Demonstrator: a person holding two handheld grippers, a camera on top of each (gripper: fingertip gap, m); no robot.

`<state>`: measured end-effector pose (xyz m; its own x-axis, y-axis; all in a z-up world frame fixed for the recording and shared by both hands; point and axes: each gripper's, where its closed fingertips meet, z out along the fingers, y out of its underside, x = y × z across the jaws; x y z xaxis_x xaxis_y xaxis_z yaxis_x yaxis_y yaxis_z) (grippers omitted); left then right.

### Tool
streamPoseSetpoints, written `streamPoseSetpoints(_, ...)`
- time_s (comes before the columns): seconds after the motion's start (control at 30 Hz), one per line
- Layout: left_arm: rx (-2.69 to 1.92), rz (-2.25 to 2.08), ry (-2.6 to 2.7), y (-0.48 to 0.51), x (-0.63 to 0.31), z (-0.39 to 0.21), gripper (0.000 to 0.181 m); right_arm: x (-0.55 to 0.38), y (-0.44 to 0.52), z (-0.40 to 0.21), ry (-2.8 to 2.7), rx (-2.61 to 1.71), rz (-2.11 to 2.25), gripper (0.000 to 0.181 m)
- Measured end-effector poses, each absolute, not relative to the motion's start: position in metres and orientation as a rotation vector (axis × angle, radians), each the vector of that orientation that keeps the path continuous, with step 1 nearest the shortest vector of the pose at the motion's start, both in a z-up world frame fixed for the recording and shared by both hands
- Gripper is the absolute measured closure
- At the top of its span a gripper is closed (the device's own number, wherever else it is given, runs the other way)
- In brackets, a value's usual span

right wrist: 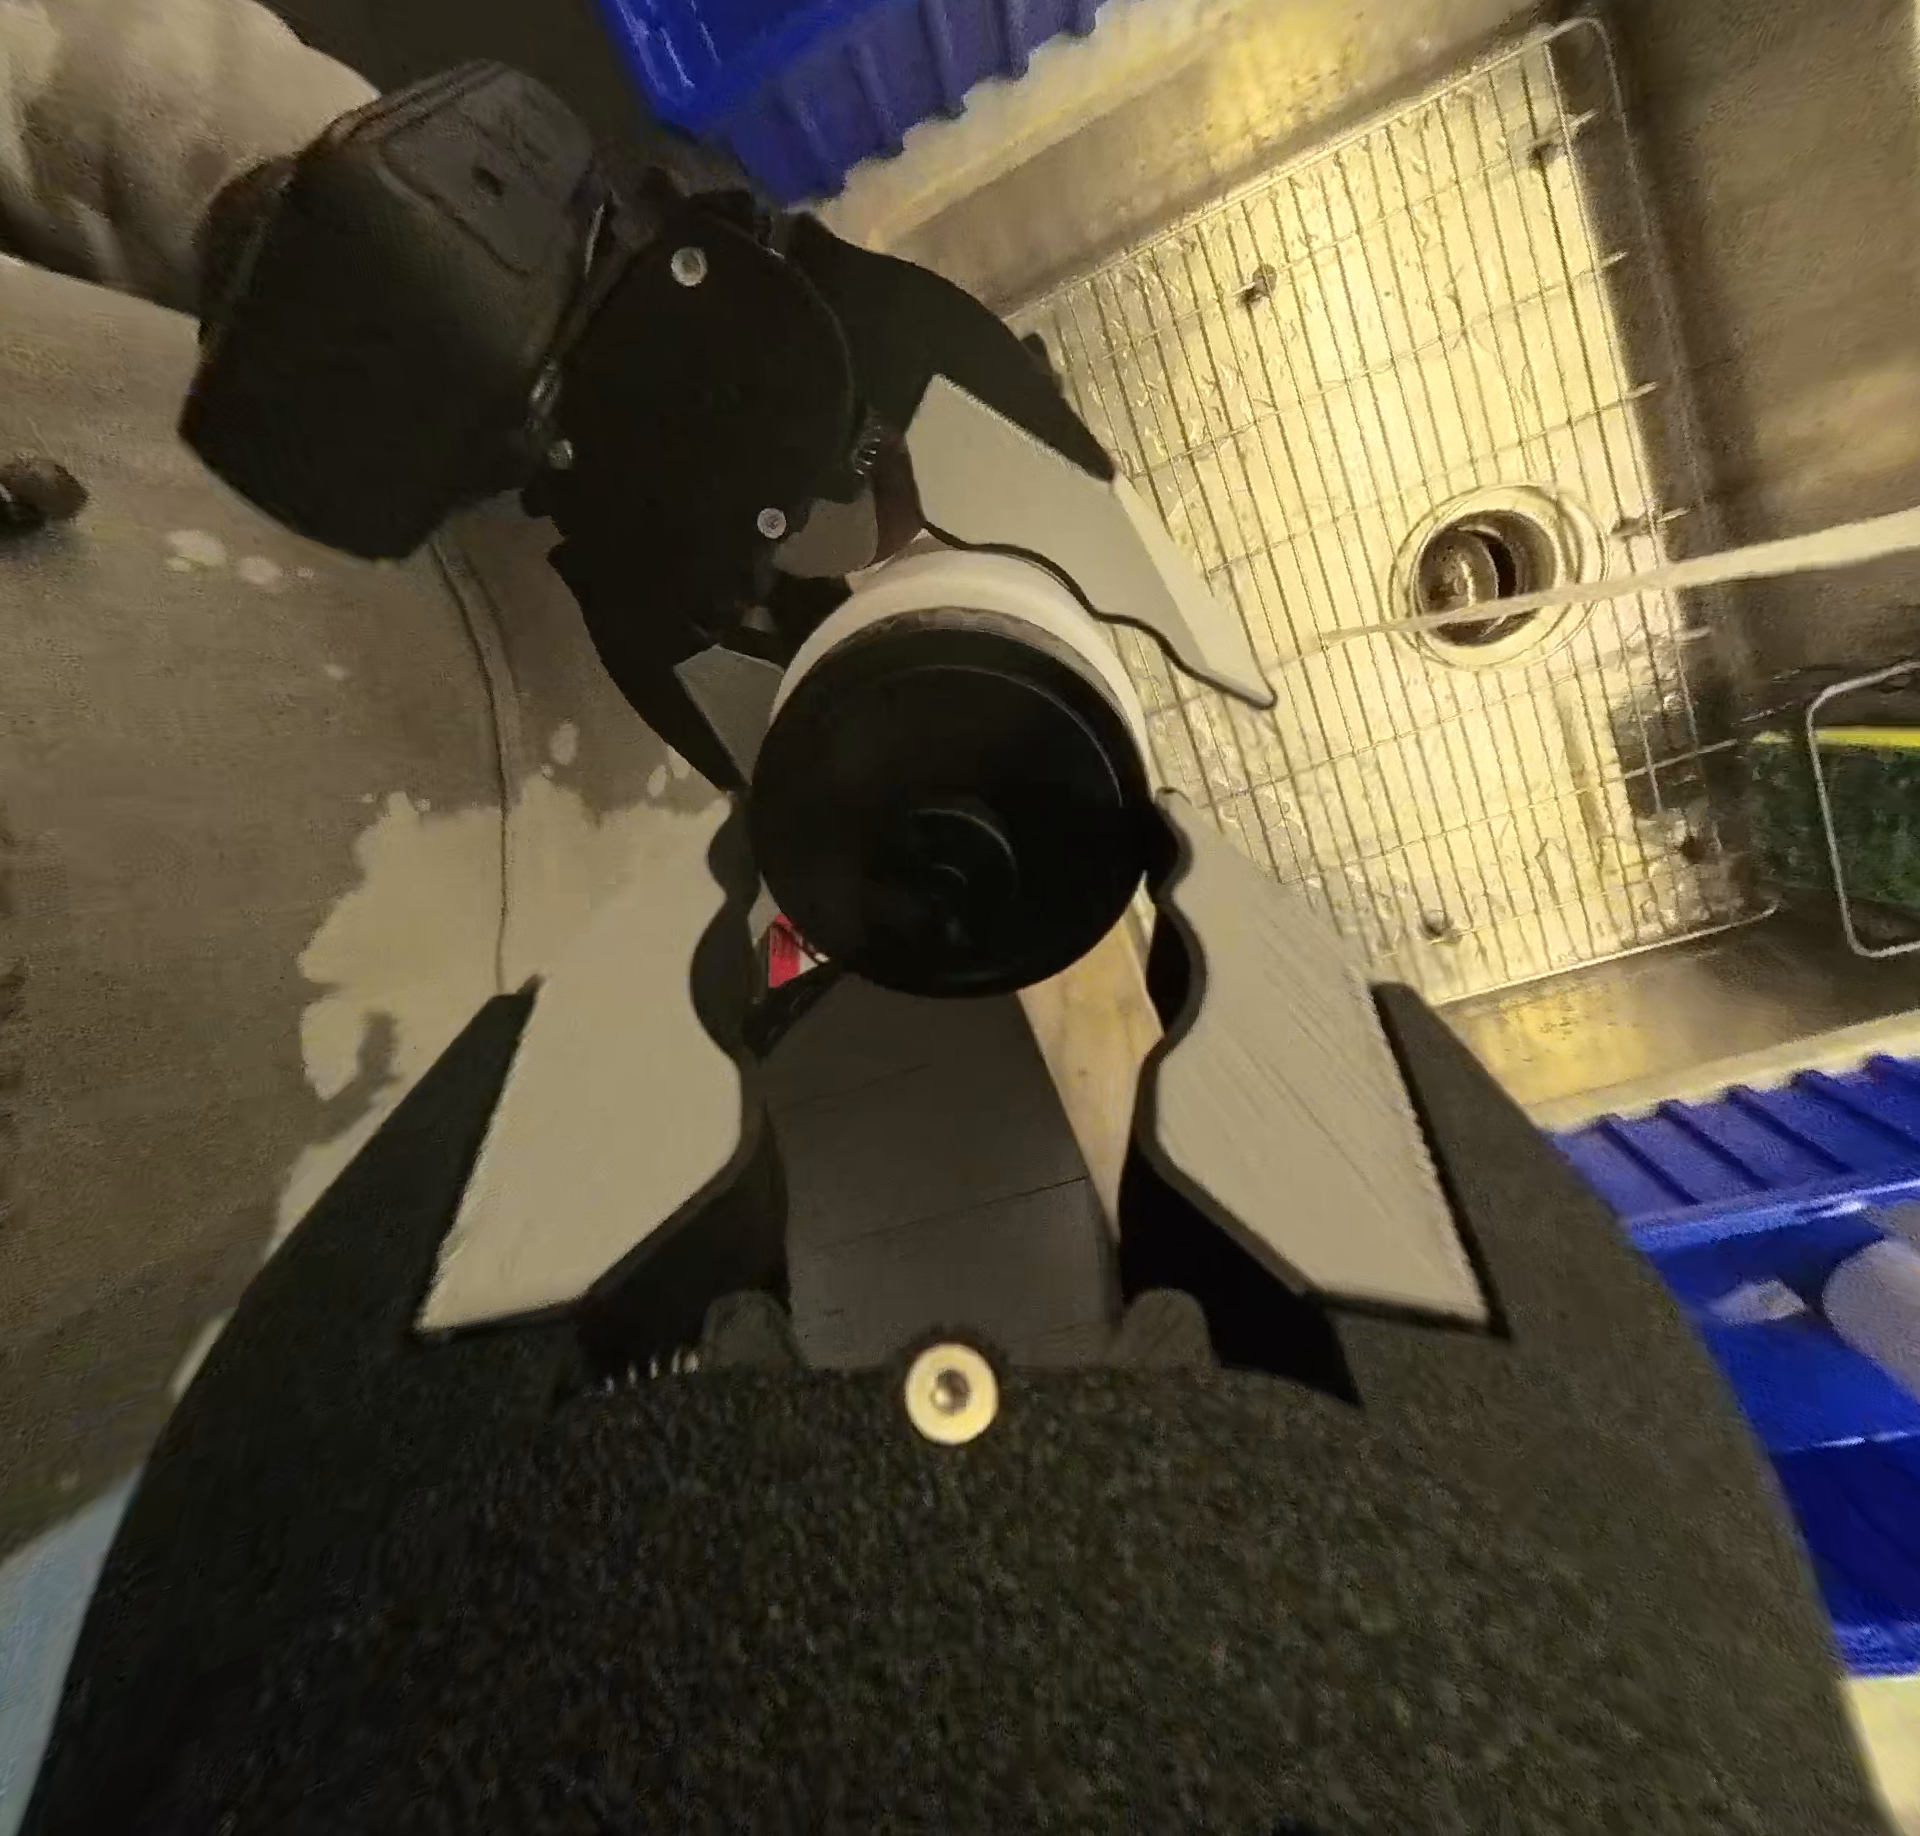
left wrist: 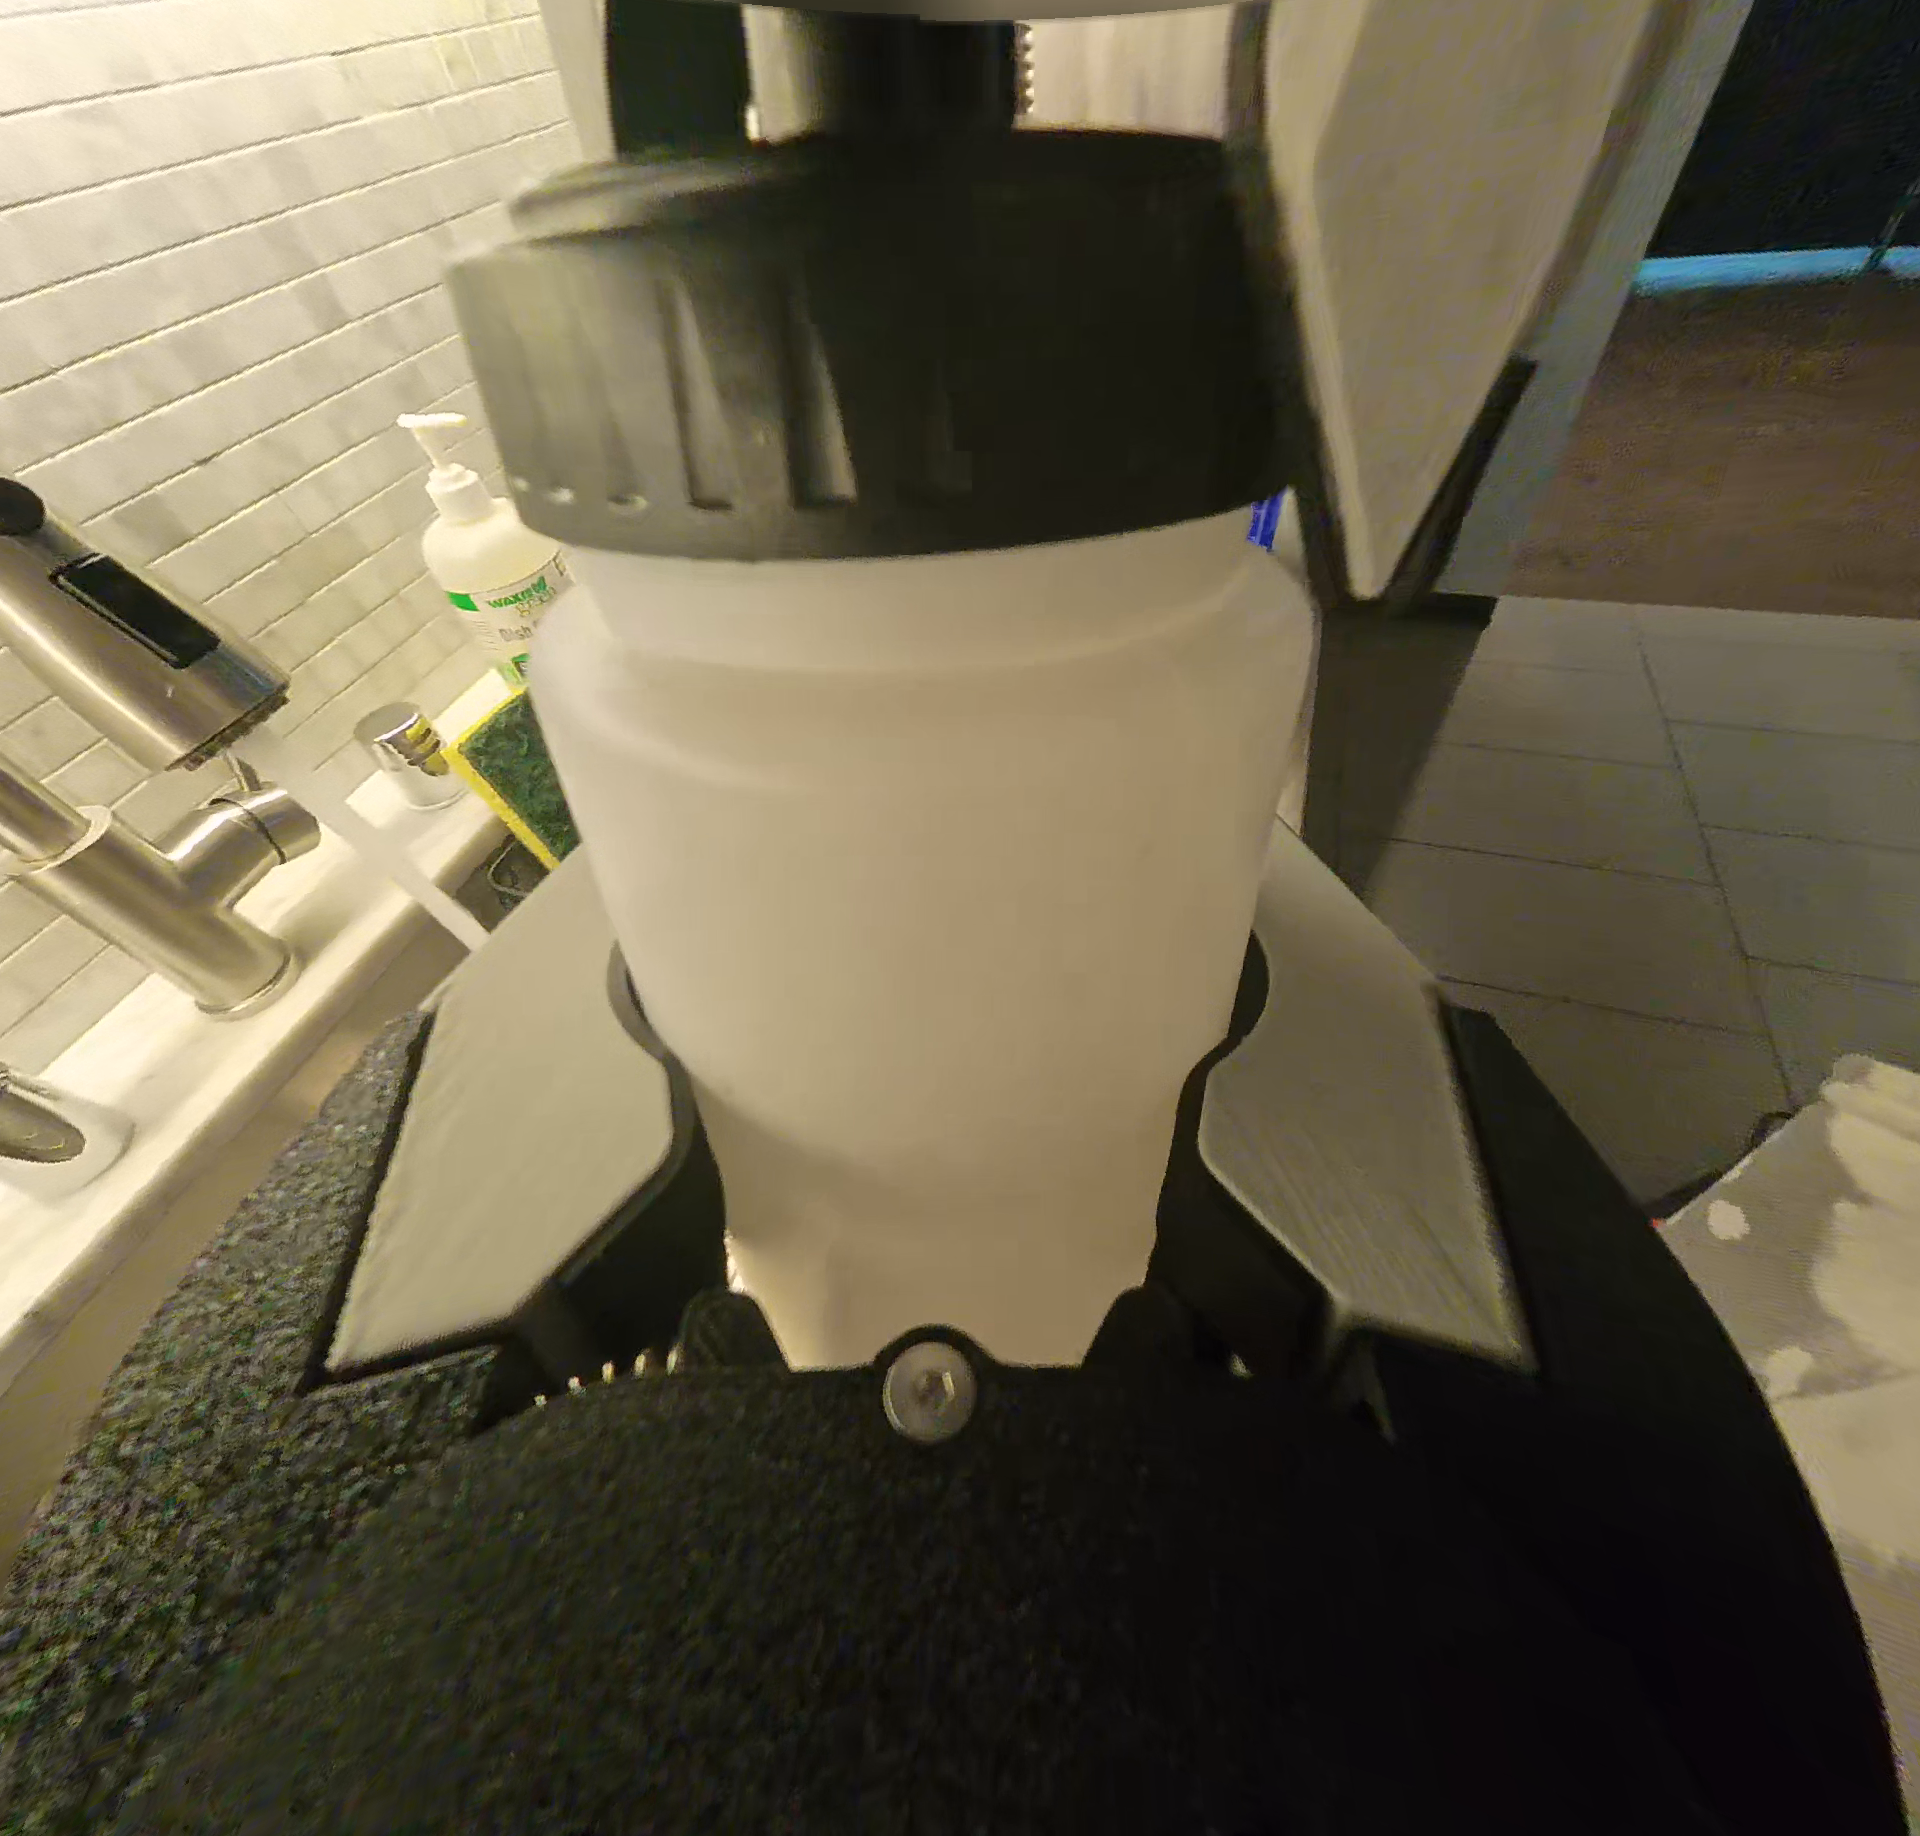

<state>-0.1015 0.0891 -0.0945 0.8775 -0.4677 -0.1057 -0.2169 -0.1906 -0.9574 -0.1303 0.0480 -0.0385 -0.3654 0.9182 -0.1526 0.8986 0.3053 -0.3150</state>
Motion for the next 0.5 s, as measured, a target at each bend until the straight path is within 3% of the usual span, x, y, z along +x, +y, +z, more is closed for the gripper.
streamPoseSetpoints(0.13,-1.728,-0.391,0.648,0.076,-0.078,-0.093,0.075,-0.112,0.039,-0.038,-2.892,-0.927,0.407,0.106)
streamPoseSetpoints(0.23,-1.701,-0.518,0.701,0.065,-0.063,-0.094,0.075,-0.108,0.037,-0.041,-2.974,-0.707,0.283,0.106)
streamPoseSetpoints(0.3,-1.718,-0.493,0.671,0.067,-0.069,-0.098,0.075,-0.116,0.042,-0.043,-2.908,-0.783,0.246,0.101)
streamPoseSetpoints(0.37,-1.727,-0.479,0.608,0.069,-0.08,-0.098,0.075,-0.121,0.04,-0.042,-2.813,-1.058,0.369,0.077)
streamPoseSetpoints(0.5,-1.77,-0.371,0.528,0.072,-0.107,-0.105,0.075,-0.141,0.037,-0.039,-2.411,-1.559,0.663,0.081)
